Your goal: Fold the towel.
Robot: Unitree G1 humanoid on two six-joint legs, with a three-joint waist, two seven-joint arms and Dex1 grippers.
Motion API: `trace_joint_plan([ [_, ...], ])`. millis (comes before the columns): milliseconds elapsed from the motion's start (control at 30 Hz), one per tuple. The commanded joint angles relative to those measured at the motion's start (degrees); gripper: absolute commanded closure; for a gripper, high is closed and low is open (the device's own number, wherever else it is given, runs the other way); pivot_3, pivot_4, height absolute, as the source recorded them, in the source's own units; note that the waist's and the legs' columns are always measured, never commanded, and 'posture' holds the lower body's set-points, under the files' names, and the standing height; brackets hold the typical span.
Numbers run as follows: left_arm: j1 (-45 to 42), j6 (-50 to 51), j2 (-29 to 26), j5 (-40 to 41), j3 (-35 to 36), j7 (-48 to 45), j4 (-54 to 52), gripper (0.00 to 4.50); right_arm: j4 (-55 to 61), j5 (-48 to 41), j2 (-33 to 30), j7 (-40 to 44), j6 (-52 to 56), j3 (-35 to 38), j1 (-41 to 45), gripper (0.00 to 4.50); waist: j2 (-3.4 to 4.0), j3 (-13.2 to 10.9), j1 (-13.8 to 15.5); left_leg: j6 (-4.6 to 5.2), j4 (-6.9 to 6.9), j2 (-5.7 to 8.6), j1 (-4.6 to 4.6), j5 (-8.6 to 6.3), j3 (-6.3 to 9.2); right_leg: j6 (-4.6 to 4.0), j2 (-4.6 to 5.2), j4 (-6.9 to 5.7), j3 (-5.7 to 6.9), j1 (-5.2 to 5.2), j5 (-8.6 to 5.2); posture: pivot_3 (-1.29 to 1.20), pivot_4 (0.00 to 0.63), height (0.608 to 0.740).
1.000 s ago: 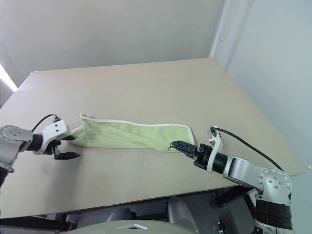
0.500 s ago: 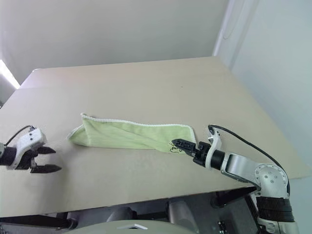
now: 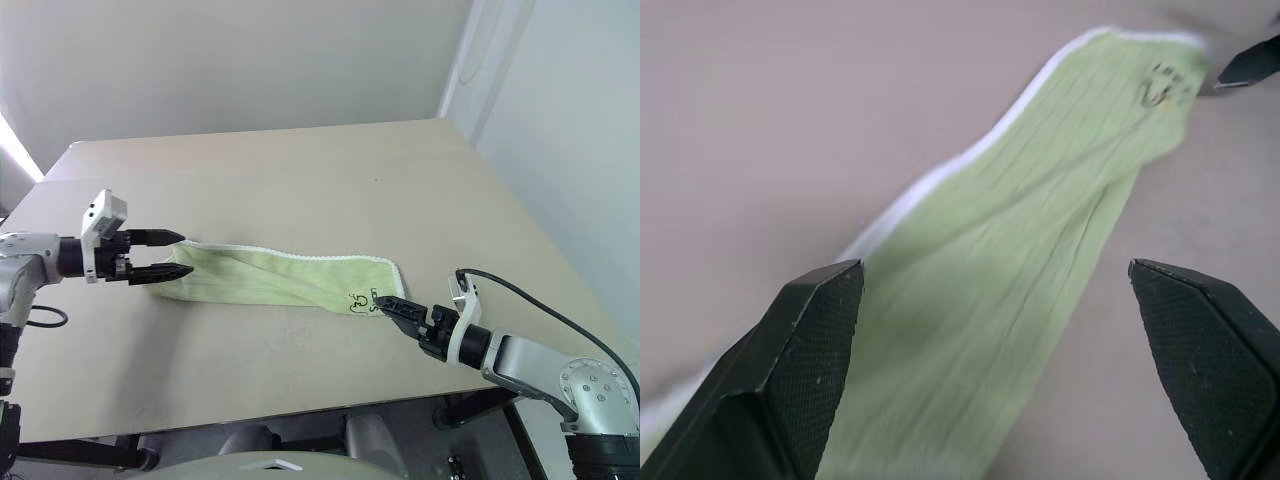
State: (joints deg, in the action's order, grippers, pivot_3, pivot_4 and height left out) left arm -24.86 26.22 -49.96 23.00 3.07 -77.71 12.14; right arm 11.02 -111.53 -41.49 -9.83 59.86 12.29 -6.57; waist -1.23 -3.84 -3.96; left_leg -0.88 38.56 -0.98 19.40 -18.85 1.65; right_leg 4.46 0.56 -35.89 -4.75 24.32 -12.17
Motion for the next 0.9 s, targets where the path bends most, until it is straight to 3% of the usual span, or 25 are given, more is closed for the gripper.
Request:
trace_joint_plan([
  [33,-2.3,0.3,0.9,-1.3,-2.1,1.2,-2.5,0.03,1.5,-0.1,0.6,-0.9,-2.8,0.1,1.3,0.0,0.0,0.0,0.0,0.0,0.01,0.0,0.0,0.0,0.0,0.0,0.0,-0.02,-0.01,0.0,0.0,0.0,0.0,0.712],
  [367,-1.8,1.8,1.6,-0.8,-3.9,2.0,-6.7,0.03,-0.8,2.5,3.3,-4.9,-6.3,-1.3,2.0,0.0,0.01,0.0,0.1,0.0,0.01,0.03,0.07,0.0,0.01,0.0,0.01,0.07,-0.02,0.06,0.0,0.0,0.0,0.712],
  [700,-1.5,1.3,1.8,-1.8,-4.4,2.8,-6.4,0.03,3.3,0.5,2.6,-6.3,-8.0,1.2,-4.4,0.0,0.0,0.0,0.2,0.0,0.0,0.03,0.08,0.0,0.03,0.0,0.01,0.09,-0.02,0.04,-0.01,0.0,0.0,0.712],
  [900,-1.9,0.9,2.5,-2.3,-5.1,3.1,-6.7,0.03,0.3,4.3,6.3,-8.8,-11.2,-1.0,0.1,0.0,-0.01,0.0,-0.1,0.0,0.0,0.02,0.05,0.0,0.04,0.0,-0.01,0.08,-0.02,0.01,-0.01,0.0,0.0,0.712],
])
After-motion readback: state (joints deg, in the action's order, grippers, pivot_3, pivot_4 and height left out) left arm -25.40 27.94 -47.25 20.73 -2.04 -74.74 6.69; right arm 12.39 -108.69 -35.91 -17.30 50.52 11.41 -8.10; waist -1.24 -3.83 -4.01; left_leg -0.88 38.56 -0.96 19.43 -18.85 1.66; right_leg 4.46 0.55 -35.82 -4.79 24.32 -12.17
